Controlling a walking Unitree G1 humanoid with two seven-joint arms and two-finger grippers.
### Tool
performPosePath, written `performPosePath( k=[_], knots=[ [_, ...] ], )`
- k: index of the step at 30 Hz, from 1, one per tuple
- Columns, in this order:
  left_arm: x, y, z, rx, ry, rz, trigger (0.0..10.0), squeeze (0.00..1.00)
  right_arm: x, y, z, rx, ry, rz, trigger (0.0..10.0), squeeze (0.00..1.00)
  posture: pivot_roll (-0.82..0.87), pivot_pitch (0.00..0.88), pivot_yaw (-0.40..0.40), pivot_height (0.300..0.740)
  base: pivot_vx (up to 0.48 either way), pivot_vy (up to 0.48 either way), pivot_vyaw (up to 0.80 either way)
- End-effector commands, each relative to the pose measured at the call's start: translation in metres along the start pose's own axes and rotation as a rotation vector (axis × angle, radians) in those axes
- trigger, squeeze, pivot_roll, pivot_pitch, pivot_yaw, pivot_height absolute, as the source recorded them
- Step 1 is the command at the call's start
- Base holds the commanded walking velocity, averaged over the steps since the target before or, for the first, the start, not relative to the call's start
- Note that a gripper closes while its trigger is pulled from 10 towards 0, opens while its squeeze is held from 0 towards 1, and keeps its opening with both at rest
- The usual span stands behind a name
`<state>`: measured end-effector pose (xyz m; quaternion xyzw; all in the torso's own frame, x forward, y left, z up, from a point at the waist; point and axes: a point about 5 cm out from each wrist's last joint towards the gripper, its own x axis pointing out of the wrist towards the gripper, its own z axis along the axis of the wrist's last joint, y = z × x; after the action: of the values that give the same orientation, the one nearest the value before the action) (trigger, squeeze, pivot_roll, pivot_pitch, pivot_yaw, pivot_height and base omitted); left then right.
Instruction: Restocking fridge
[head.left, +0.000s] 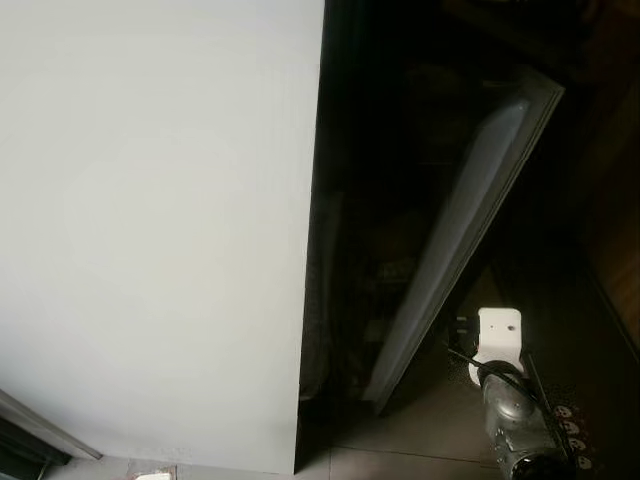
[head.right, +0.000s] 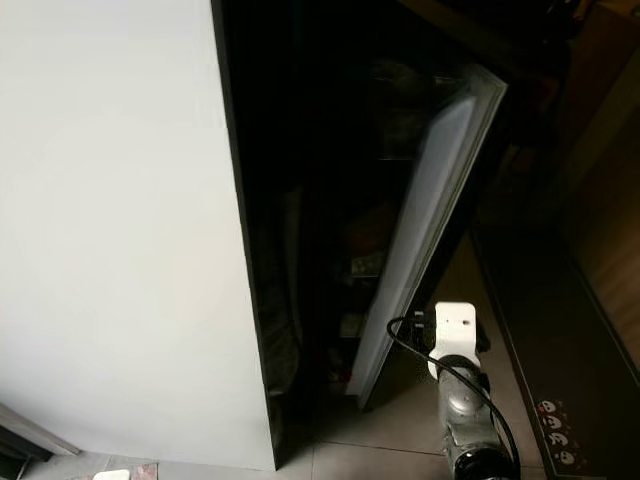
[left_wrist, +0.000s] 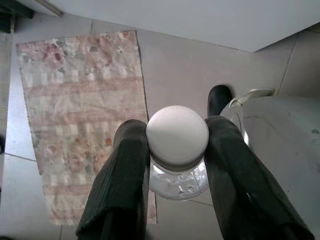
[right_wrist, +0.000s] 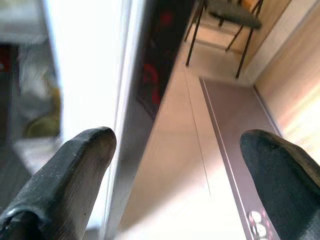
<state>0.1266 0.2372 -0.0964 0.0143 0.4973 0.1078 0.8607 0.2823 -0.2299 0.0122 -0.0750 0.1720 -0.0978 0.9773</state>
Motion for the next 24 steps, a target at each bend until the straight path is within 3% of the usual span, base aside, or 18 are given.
performPosePath(
  k=[1, 6, 13, 18, 24],
  knots=[
    [-0.002, 0.006, -0.006, 0.006, 0.009, -0.002, 10.0, 0.00, -0.008, -0.004, -0.024, -0.002, 0.108, 0.017, 10.0, 0.00, 0.04, 0.000, -0.039, 0.740, 0.000, 0.000, 0.00],
    [-0.002, 0.002, -0.008, 0.019, 0.010, -0.007, 10.0, 0.00, -0.023, 0.004, -0.057, -0.002, 0.263, 0.087, 10.0, 0.00, 0.03, 0.000, -0.032, 0.740, 0.000, 0.000, 0.00],
    [-0.001, -0.019, -0.006, 0.024, 0.007, -0.026, 10.0, 0.00, -0.065, 0.013, -0.117, -0.033, 0.570, 0.197, 10.0, 0.00, 0.04, 0.000, -0.031, 0.740, 0.000, 0.000, 0.00],
    [0.000, -0.020, -0.004, 0.034, 0.014, -0.029, 10.0, 0.00, -0.080, 0.015, -0.133, -0.126, 0.665, 0.266, 10.0, 0.00, 0.05, 0.000, -0.028, 0.740, 0.000, 0.000, 0.00],
    [0.000, -0.003, -0.001, 0.038, 0.018, -0.015, 10.0, 0.00, -0.088, 0.020, -0.139, -0.123, 0.692, 0.325, 10.0, 0.00, 0.04, 0.000, -0.022, 0.740, 0.000, 0.000, 0.00]
  ],
)
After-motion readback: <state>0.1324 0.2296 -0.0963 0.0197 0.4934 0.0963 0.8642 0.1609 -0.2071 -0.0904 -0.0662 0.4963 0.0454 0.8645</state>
